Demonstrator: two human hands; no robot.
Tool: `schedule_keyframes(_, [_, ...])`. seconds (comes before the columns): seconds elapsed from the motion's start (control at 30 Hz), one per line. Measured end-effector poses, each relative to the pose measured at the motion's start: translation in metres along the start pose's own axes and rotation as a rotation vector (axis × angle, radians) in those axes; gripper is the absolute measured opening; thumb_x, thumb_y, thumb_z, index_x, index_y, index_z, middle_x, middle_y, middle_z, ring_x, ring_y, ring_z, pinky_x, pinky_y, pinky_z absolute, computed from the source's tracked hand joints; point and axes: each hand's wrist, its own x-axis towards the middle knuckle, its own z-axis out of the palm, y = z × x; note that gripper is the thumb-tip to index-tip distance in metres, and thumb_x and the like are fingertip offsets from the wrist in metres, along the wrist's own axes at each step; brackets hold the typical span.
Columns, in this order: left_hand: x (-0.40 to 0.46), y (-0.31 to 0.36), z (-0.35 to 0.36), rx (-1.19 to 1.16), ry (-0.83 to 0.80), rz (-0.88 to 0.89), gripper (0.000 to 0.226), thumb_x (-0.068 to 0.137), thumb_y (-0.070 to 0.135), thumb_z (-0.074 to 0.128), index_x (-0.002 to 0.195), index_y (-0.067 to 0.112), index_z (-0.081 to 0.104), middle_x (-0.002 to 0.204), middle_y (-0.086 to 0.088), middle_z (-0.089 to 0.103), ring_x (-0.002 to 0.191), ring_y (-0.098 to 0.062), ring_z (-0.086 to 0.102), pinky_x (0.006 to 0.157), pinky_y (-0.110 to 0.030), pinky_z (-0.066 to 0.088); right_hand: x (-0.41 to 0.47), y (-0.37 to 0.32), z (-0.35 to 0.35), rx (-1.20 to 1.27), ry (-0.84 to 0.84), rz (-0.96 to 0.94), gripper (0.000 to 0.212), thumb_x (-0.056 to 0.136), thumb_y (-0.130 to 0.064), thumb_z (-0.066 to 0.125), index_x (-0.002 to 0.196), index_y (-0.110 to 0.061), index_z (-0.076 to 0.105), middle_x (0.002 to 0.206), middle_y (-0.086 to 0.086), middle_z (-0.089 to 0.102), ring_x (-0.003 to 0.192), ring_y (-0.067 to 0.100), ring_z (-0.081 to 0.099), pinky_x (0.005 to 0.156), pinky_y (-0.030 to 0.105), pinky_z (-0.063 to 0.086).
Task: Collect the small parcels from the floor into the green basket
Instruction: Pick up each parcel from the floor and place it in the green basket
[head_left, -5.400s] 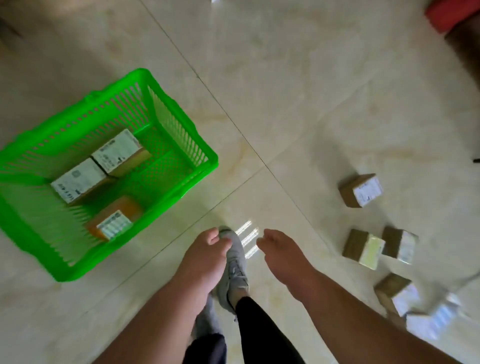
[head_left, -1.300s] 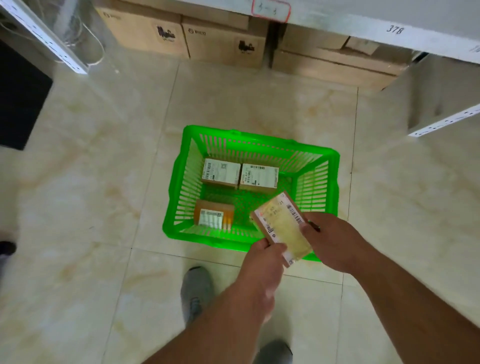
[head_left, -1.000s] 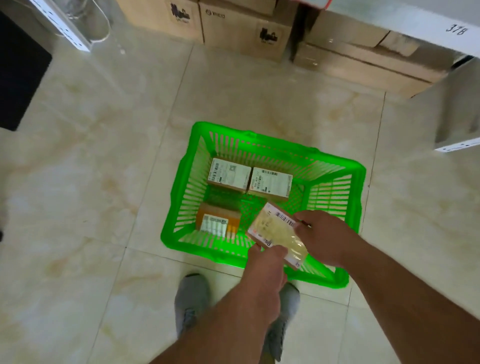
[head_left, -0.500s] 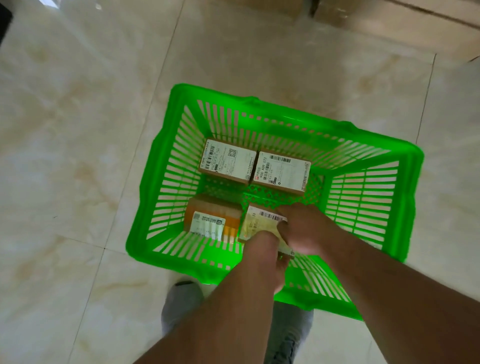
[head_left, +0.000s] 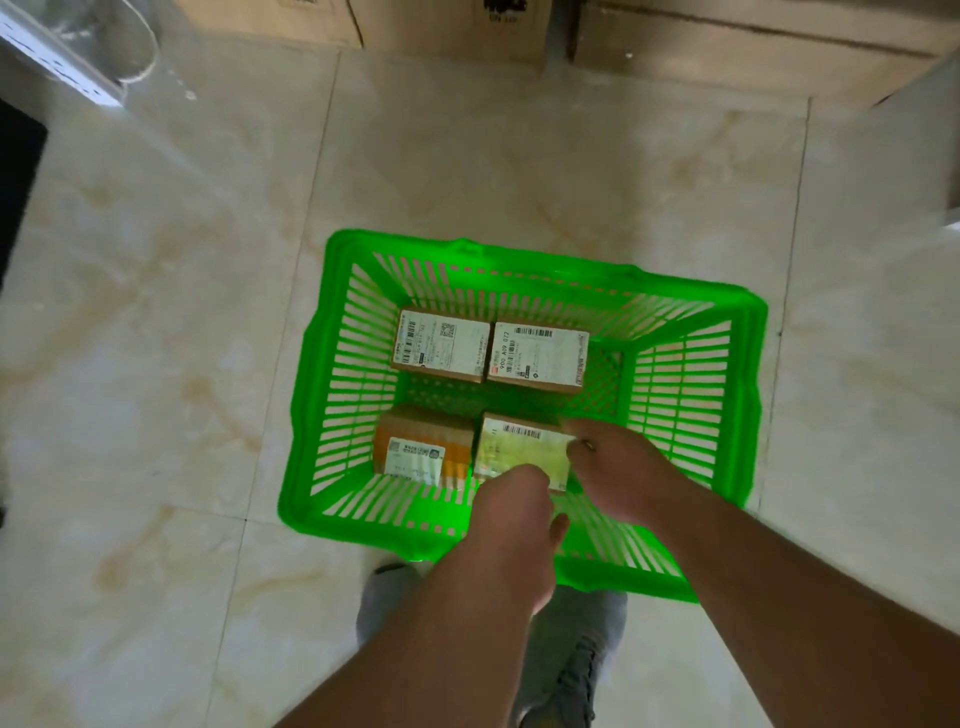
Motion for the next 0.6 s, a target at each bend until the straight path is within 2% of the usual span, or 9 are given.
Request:
schedule_keyframes(0.07, [-0.019,0.0,-0.003,0.102,0.011,0.076,0.039,0.096,0.008,0.053,0.134,0.0,0.056,0.14,-0.02,0.059,0.098,-0.028,0.06,0.085,-0.036,0.055,-0.023,0.009,-0.01,0.099,0.05,0.02,0.044,0.104,-0.023,0.04,0.147,-0.02,0.051,0.144,0.013,0.059,0.121,0.029,0.063,0.098,0.033,0.048])
schedule_keyframes(0.13, [-0.037,-0.006,-0.003,0.206,0.008,0.125,0.034,0.094,0.009,0.055,0.126,0.001,0.06,0.139,-0.022,0.059,0.107,-0.031,0.065,0.09,-0.04,0.055,-0.05,0.019,-0.017,0.216,0.09,0.021,0.043,0.104,-0.022,0.043,0.146,-0.019,0.053,0.141,0.012,0.062,0.098,0.014,0.066,0.09,0.03,0.048])
schedule_keyframes(0.2, [-0.057,-0.009,0.002,0.289,-0.001,0.141,0.015,0.093,0.011,0.056,0.105,0.008,0.063,0.138,-0.023,0.06,0.123,-0.036,0.062,0.096,-0.043,0.054,-0.077,0.031,-0.021,0.351,0.151,0.039,0.041,0.104,-0.021,0.044,0.144,-0.02,0.055,0.127,0.009,0.068,0.074,-0.003,0.053,0.075,0.025,0.043])
schedule_keyframes(0.27, [-0.076,-0.016,0.004,0.39,-0.034,0.142,0.007,0.093,0.013,0.056,0.093,0.016,0.063,0.137,-0.023,0.061,0.127,-0.037,0.06,0.101,-0.046,0.054,-0.108,0.041,-0.023,0.521,0.206,0.1,0.038,0.104,-0.022,0.046,0.14,-0.025,0.058,0.116,0.002,0.067,0.085,0.007,0.065,0.067,0.019,0.044])
schedule_keyframes(0.3, [-0.085,-0.02,0.005,0.434,-0.046,0.151,0.009,0.093,0.013,0.056,0.095,0.016,0.064,0.136,-0.023,0.061,0.127,-0.037,0.06,0.102,-0.048,0.053,-0.125,0.047,-0.021,0.607,0.237,0.127,0.036,0.104,-0.023,0.047,0.137,-0.028,0.061,0.119,-0.002,0.067,0.098,0.014,0.068,0.072,0.015,0.047])
schedule_keyframes(0.33, [-0.093,-0.024,0.007,0.483,-0.066,0.174,0.01,0.094,0.013,0.056,0.098,0.015,0.065,0.136,-0.024,0.061,0.127,-0.038,0.06,0.102,-0.048,0.053,-0.143,0.053,-0.018,0.707,0.266,0.147,0.033,0.103,-0.024,0.05,0.131,-0.032,0.065,0.124,-0.006,0.067,0.109,0.015,0.067,0.083,0.015,0.05])
schedule_keyframes(0.4, [-0.108,-0.035,0.01,0.586,-0.097,0.208,0.014,0.096,0.01,0.055,0.105,0.009,0.066,0.136,-0.025,0.061,0.127,-0.039,0.059,0.102,-0.048,0.051,-0.174,0.068,-0.004,0.957,0.357,0.224,0.027,0.098,-0.023,0.057,0.112,-0.037,0.075,0.126,-0.008,0.071,0.117,0.013,0.065,0.106,0.035,0.048])
schedule_keyframes(0.5, [-0.128,-0.059,0.007,0.772,-0.172,0.227,0.033,0.096,0.014,0.056,0.126,0.0,0.062,0.138,-0.025,0.06,0.13,-0.04,0.057,0.104,-0.049,0.048,-0.228,0.081,0.02,1.489,0.459,0.348,0.022,0.099,-0.01,0.056,0.11,-0.019,0.073,0.116,0.005,0.076,0.114,0.021,0.068,0.106,0.045,0.048])
schedule_keyframes(0.6, [-0.151,-0.094,0.005,1.037,-0.19,0.266,0.029,0.079,0.036,0.065,0.105,0.024,0.07,0.138,-0.018,0.061,0.129,-0.033,0.058,0.111,-0.05,0.045,-0.285,0.089,0.052,1.747,0.572,0.478,0.028,0.1,-0.008,0.055,0.125,-0.007,0.065,0.117,0.015,0.072,0.118,0.029,0.065,0.108,0.047,0.046])
